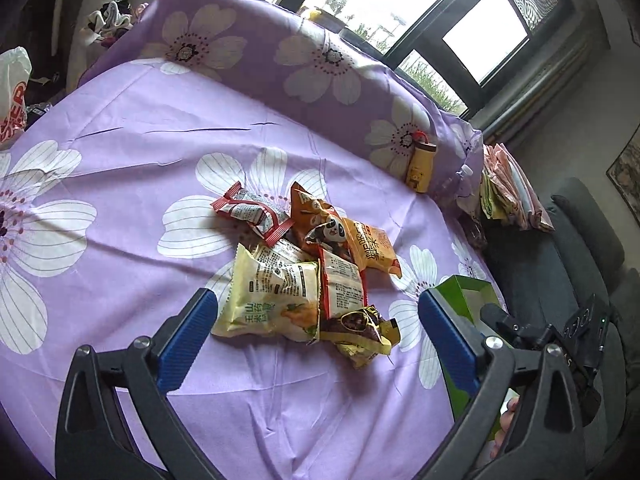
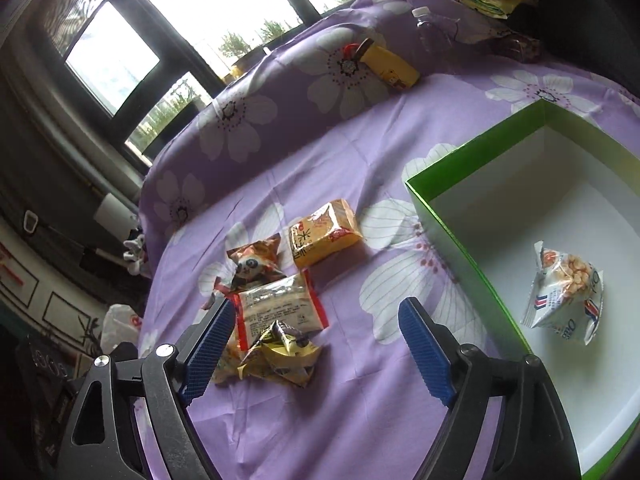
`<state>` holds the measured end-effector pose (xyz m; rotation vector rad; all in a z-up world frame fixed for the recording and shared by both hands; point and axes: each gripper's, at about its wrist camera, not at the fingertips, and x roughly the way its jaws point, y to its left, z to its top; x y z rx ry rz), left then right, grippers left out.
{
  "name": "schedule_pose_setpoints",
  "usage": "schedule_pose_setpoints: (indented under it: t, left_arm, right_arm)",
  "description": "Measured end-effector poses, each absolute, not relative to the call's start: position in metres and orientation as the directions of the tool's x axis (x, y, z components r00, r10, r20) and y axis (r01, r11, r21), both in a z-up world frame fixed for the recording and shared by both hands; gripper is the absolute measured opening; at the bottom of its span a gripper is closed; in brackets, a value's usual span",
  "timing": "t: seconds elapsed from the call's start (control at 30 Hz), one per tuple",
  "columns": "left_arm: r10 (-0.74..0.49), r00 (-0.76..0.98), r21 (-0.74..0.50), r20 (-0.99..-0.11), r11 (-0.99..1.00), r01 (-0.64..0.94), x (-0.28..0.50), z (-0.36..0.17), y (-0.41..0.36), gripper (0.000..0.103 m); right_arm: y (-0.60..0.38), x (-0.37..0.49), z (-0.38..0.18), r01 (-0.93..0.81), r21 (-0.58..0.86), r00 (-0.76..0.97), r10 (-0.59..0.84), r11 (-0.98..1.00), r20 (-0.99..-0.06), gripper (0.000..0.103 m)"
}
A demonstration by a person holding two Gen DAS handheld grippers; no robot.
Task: Organize snacks
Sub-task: 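Withdraw the right gripper from the box back toward the snack pile, then grasp the yellow-and-purple chip bag with the right gripper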
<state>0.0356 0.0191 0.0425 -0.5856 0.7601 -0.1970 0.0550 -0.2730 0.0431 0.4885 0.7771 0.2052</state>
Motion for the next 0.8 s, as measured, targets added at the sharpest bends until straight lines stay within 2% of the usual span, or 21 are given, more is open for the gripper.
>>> schedule_pose_setpoints:
  t: [0.47, 0.8]
  left_arm:
    - [-0.38, 0.673, -0.539, -0.635, 0.842, -0.033, 0.043, 0.031, 0.012, 0.102]
    - [-0.423, 0.62, -0.542, -0.661, 0.841, -0.004, 0.049, 0.017, -0.006, 0.102]
  right_arm:
    - [-0.247, 0.069, 0.023, -0.042, 0.505, 0.628, 0.416, 0.862, -0.658, 0.084]
    - [-0.244, 0.083, 0.002, -0.031, 0.57, 0.556, 0.488, 0.821, -0.673, 0.084]
